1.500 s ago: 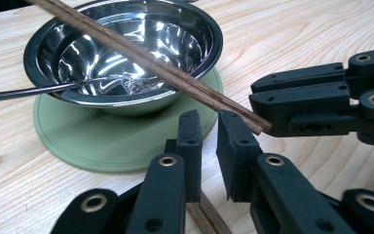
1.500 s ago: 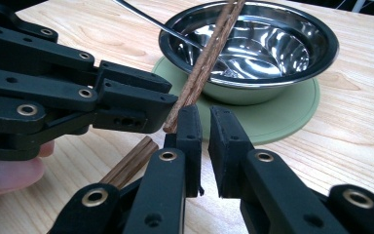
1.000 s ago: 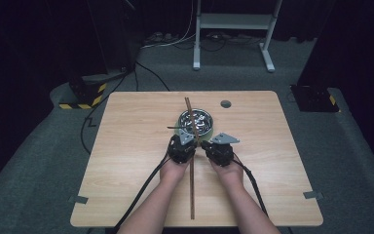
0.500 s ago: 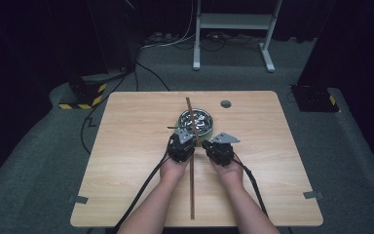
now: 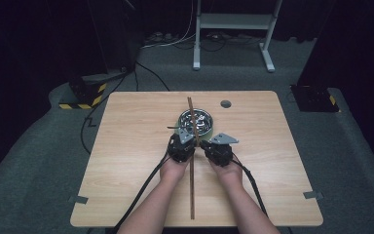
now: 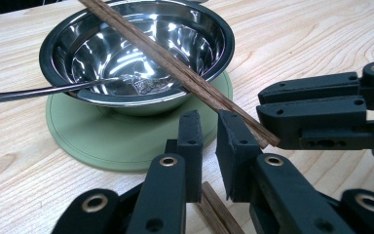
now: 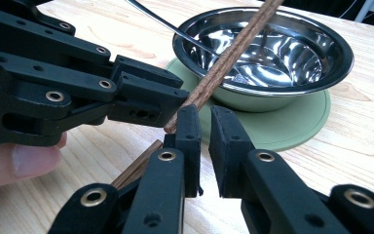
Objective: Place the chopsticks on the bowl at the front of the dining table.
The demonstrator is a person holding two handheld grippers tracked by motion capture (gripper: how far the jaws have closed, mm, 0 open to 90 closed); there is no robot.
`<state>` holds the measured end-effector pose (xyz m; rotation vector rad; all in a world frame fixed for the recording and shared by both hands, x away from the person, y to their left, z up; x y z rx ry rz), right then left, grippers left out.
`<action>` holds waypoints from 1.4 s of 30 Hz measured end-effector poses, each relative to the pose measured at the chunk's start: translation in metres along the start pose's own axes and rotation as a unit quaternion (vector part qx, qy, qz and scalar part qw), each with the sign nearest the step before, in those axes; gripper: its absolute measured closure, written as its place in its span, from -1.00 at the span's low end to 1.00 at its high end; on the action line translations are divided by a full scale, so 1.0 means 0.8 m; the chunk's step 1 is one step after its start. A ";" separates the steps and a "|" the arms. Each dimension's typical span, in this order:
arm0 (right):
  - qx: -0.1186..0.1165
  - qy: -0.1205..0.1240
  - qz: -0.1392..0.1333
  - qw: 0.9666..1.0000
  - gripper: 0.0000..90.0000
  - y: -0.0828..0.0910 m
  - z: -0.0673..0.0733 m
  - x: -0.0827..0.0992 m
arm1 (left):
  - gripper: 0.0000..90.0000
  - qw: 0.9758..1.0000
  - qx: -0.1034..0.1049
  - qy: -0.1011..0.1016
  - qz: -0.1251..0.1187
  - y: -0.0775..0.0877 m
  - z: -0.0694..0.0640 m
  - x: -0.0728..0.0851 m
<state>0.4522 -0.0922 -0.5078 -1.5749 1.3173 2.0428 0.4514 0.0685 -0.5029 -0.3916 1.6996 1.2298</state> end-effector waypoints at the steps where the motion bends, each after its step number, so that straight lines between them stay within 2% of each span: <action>1: 0.000 -0.001 -0.001 1.000 0.82 0.000 0.001 0.000 | 0.77 1.000 0.001 0.001 0.000 0.000 0.001 0.000; 12: -0.002 0.004 0.000 1.000 0.82 -0.001 0.006 -0.001 | 0.77 1.000 0.004 -0.001 0.006 0.002 0.003 0.001; 19: -0.003 0.015 -0.001 1.000 0.82 -0.001 0.008 -0.001 | 0.78 1.000 0.005 -0.010 0.008 0.004 0.005 0.002; 29: -0.001 0.018 0.000 1.000 0.82 -0.001 0.009 -0.002 | 0.78 1.000 0.005 -0.008 0.009 0.004 0.006 0.003; 38: -0.002 0.016 0.000 1.000 0.79 -0.001 0.009 -0.002 | 0.76 1.000 0.004 -0.008 0.011 0.004 0.006 0.003; 42: 0.001 0.007 -0.005 1.000 0.75 0.001 0.006 -0.002 | 0.74 1.000 0.003 -0.003 0.010 0.004 0.007 0.005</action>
Point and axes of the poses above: each handheld gripper's, and its own axes: y roughly backward along the jaws, x roughly out of its underside, z roughly to its left, the point moved 1 cm from there along -y, roughly forward along the jaws, and after that the axes turned 1 degree about x, right-handed, at the moved point
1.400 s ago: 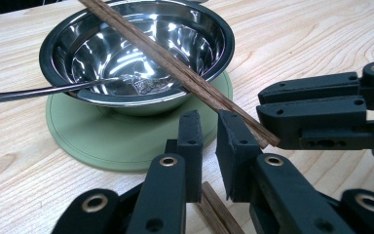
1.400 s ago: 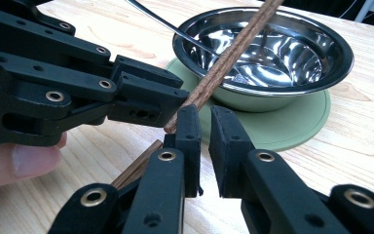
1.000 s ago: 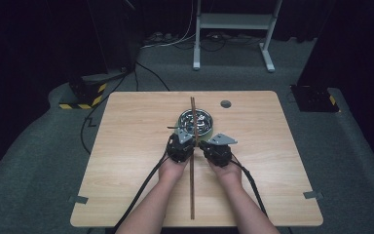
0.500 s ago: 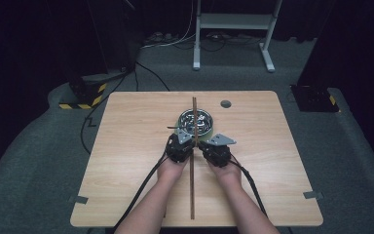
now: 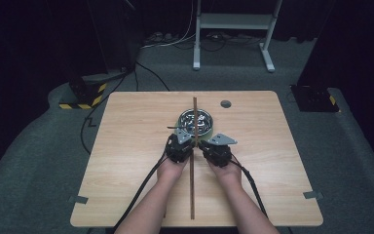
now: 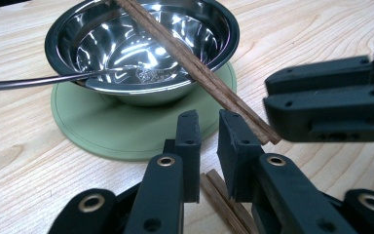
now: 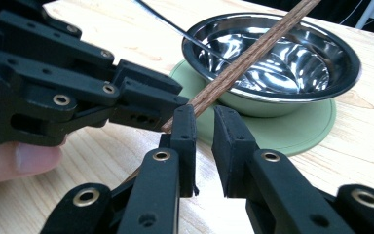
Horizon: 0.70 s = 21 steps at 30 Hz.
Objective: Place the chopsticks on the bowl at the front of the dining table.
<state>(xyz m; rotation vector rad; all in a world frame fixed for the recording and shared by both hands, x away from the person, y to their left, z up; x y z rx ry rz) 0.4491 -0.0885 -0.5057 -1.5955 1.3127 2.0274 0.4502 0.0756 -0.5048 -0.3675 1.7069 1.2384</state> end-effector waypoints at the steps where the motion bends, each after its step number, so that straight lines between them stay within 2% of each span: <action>1: 0.000 -0.005 0.000 1.000 0.74 0.001 0.000 0.000 | 0.73 1.000 0.000 -0.001 0.002 0.000 0.000 0.001; 4: 0.003 -0.008 -0.002 1.000 0.71 0.003 -0.002 0.001 | 0.65 1.000 -0.009 0.004 0.001 0.003 0.003 0.004; 6: 0.005 -0.007 -0.005 1.000 0.70 0.004 -0.004 0.002 | 0.58 1.000 -0.014 0.022 0.000 0.009 0.008 0.008; 8: 0.006 -0.009 -0.006 1.000 0.70 0.005 -0.005 0.002 | 0.52 0.999 -0.018 0.031 -0.008 0.022 0.016 0.012; 11: 0.009 -0.012 -0.007 1.000 0.68 0.008 -0.007 0.004 | 0.39 0.998 -0.037 0.035 -0.024 0.050 0.033 0.023; 12: 0.012 -0.011 -0.007 1.000 0.68 0.009 -0.007 0.004 | 0.35 0.998 -0.043 0.041 -0.030 0.063 0.043 0.030; 14: 0.018 -0.011 -0.009 1.000 0.66 0.010 -0.008 0.005 | 0.23 0.997 -0.045 0.053 -0.023 0.080 0.060 0.043; 19: 0.031 -0.020 -0.017 0.999 0.63 0.016 -0.005 -0.001 | 0.07 0.994 -0.098 0.043 -0.001 0.126 0.104 0.091; 21: 0.040 -0.013 -0.009 0.999 0.61 0.018 0.001 -0.006 | 0.02 0.993 -0.105 0.059 0.004 0.141 0.114 0.107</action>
Point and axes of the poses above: each handheld gripper's, and its own axes: y roughly backward along the jaws, x roughly out of its underside, z roughly to its left, the point moved 1 cm from there along -y, roughly forward along the jaws, and after that the axes turned 1 degree about x, right-handed, at the moved point
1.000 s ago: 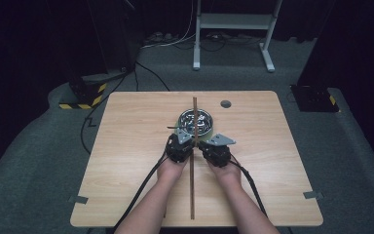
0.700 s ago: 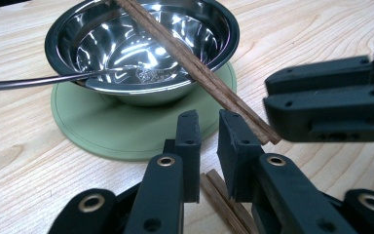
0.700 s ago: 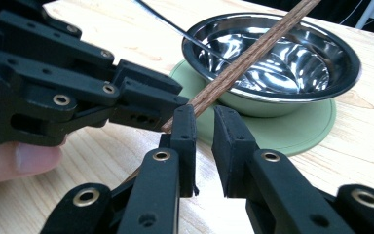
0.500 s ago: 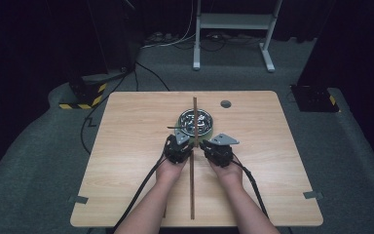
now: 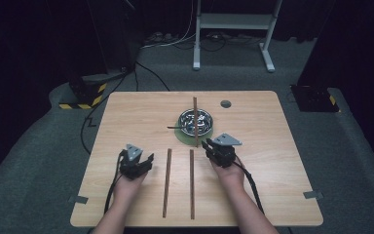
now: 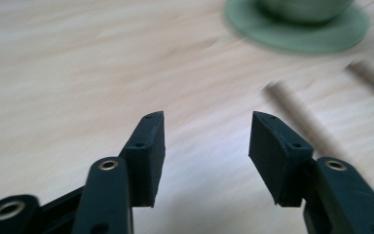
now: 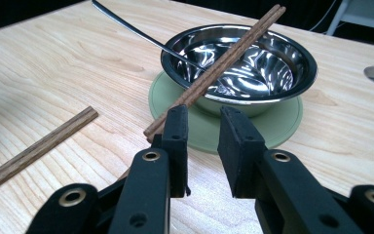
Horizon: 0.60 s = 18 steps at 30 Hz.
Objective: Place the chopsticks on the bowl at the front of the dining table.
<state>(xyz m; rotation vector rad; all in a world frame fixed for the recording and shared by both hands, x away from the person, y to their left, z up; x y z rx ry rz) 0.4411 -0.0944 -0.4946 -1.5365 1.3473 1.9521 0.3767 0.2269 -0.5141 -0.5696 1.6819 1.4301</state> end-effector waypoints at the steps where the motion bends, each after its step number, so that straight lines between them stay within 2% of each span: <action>1: 0.006 0.005 0.005 1.000 0.60 0.000 0.002 -0.001 | -0.01 1.000 0.003 0.007 0.004 0.005 0.003 0.007; 3: 0.003 -0.014 0.011 1.000 0.58 0.000 0.004 0.003 | -0.03 1.000 0.008 0.002 0.012 0.011 0.003 0.020; 5: 0.015 -0.014 0.014 1.000 0.58 0.000 0.008 0.014 | -0.06 1.000 0.012 0.000 0.020 0.011 -0.001 0.031; 7: 0.014 -0.015 0.015 1.000 0.58 0.001 0.014 0.025 | -0.06 0.999 0.008 -0.009 0.039 0.010 -0.004 0.037; 9: 0.020 -0.001 0.012 1.000 0.59 0.005 0.020 0.028 | -0.14 0.999 0.006 -0.018 0.035 0.013 -0.005 0.038; 11: 0.030 0.018 0.006 0.999 0.63 0.005 0.028 0.026 | -0.17 0.999 0.011 -0.009 0.038 0.013 -0.005 0.039; 13: 0.031 0.027 0.011 0.999 0.67 0.002 0.033 0.027 | -0.24 0.999 0.016 -0.003 0.052 0.012 -0.005 0.039; 18: 0.031 0.032 0.012 0.999 0.73 -0.003 0.037 0.027 | -0.24 0.998 0.007 -0.031 0.046 0.013 -0.013 0.040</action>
Point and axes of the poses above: each handheld gripper's, and its own axes: y roughly backward along the jaws, x roughly out of its underside, z roughly to its left, the point moved 1 cm from there along -y, roughly forward along the jaws, and after that the axes turned 1 degree about x, right-handed, at the moved point
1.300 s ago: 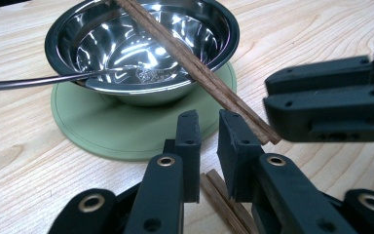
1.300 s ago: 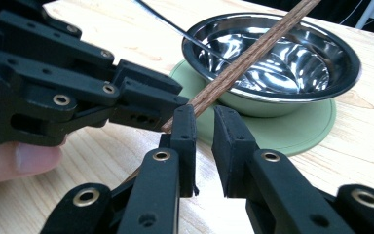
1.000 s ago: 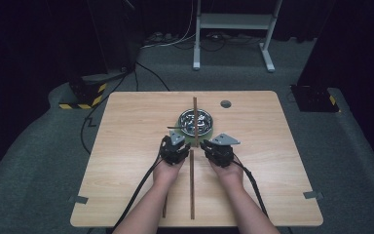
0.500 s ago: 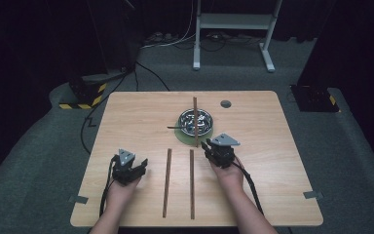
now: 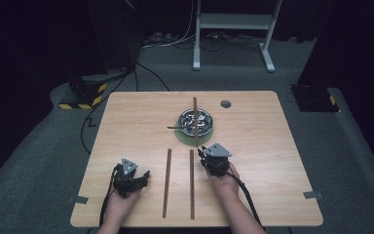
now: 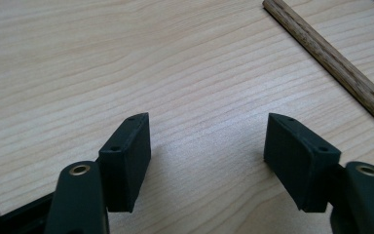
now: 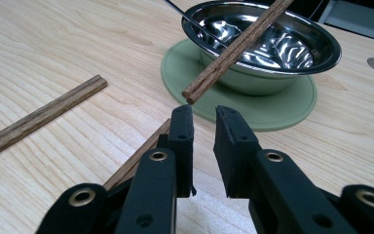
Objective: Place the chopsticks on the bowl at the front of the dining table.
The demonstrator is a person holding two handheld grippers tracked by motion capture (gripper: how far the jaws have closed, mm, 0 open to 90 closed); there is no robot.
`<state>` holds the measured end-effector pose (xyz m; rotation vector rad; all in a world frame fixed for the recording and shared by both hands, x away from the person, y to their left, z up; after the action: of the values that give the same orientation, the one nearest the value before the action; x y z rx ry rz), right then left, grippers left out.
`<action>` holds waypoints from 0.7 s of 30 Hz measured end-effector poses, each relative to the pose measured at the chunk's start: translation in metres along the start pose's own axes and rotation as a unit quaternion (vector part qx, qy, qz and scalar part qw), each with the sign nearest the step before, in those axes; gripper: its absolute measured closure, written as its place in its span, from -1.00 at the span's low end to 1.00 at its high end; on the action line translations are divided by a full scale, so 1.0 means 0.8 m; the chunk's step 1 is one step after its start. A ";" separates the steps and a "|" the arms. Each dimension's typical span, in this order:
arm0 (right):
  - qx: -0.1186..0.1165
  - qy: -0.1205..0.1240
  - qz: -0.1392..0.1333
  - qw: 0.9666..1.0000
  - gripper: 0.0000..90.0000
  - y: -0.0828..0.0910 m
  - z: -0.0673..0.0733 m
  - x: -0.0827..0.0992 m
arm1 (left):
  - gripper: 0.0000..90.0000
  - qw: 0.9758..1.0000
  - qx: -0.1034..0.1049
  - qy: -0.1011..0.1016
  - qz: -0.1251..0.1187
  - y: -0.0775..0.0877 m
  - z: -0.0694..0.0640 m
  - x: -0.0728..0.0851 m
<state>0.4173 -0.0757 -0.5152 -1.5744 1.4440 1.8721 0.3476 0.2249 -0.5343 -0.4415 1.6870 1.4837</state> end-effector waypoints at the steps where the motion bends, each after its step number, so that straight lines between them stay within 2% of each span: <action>1: 0.001 0.001 -0.002 1.000 0.73 -0.001 0.000 0.000 | -0.24 1.000 -0.001 -0.006 0.001 0.000 -0.001 0.000; 5: -0.001 0.000 -0.002 1.000 0.75 -0.001 -0.002 0.000 | -0.24 1.000 -0.006 -0.016 0.001 0.001 -0.002 0.000; 8: -0.009 -0.004 -0.003 1.000 0.75 -0.002 0.000 0.000 | -0.24 1.000 -0.004 -0.008 -0.001 0.000 -0.002 0.000; 13: -0.013 0.005 0.004 1.000 0.85 -0.004 0.002 0.000 | -0.24 1.000 -0.005 -0.009 -0.001 0.000 -0.002 0.000; 14: -0.015 0.005 0.005 1.000 0.87 -0.005 0.002 0.000 | -0.23 1.000 -0.006 -0.017 0.000 0.001 -0.002 0.000; 21: -0.016 0.008 0.006 1.000 0.90 -0.004 0.005 -0.001 | -0.22 1.000 -0.007 -0.014 -0.004 0.000 -0.003 0.000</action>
<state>0.4181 -0.0709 -0.5168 -1.6036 1.4399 1.9024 0.3463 0.2225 -0.5342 -0.4340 1.6525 1.4897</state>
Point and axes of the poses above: each handheld gripper's, and its own axes: y roughly backward along the jaws, x roughly out of its underside, z roughly to its left, the point moved 1 cm from there along -y, roughly forward along the jaws, and after that the axes turned 1 degree about x, right-handed, at the moved point
